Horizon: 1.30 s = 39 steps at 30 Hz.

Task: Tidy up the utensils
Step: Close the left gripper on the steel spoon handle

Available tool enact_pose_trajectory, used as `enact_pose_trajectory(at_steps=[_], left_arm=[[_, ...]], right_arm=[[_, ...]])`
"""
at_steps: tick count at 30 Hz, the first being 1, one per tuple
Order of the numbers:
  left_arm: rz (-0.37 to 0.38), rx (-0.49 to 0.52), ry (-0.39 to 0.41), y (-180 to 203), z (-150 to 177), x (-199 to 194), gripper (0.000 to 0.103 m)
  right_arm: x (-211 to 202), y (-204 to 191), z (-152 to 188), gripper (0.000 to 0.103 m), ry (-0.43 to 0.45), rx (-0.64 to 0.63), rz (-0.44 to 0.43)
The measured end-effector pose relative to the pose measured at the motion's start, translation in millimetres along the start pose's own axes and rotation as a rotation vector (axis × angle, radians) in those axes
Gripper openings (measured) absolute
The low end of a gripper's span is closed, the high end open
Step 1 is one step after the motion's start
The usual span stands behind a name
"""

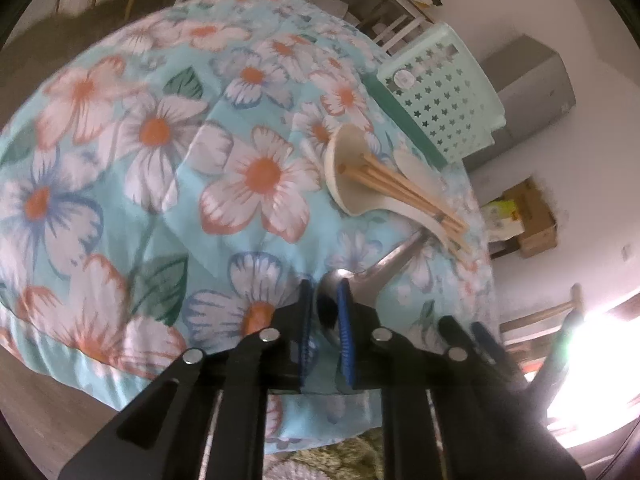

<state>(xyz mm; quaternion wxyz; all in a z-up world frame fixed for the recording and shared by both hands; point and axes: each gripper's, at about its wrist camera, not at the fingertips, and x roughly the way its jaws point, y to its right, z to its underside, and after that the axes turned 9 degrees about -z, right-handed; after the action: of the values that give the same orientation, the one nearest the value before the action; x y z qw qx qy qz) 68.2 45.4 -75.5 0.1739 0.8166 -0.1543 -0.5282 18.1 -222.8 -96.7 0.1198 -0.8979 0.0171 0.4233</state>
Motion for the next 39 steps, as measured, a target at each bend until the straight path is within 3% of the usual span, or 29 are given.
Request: enact_pose_trajectory(at_steps=[8, 25, 32, 39], left_arm=[[-0.067, 0.095, 0.073, 6, -7, -14, 0.005], [-0.054, 0.078, 0.040, 1, -9, -10, 0.008], [0.006, 0.032, -0.027, -7, -5, -11, 0.033], [0.013, 0.013, -0.040, -6, 3, -14, 0.035]], right_arm=[[-1, 0, -1, 0.095, 0.000, 0.000, 0.000], [-2, 0, 0, 0.095, 0.003, 0.001, -0.003], [-2, 0, -1, 0.095, 0.003, 0.001, -0.003], [-3, -1, -1, 0.095, 0.007, 0.001, -0.004]])
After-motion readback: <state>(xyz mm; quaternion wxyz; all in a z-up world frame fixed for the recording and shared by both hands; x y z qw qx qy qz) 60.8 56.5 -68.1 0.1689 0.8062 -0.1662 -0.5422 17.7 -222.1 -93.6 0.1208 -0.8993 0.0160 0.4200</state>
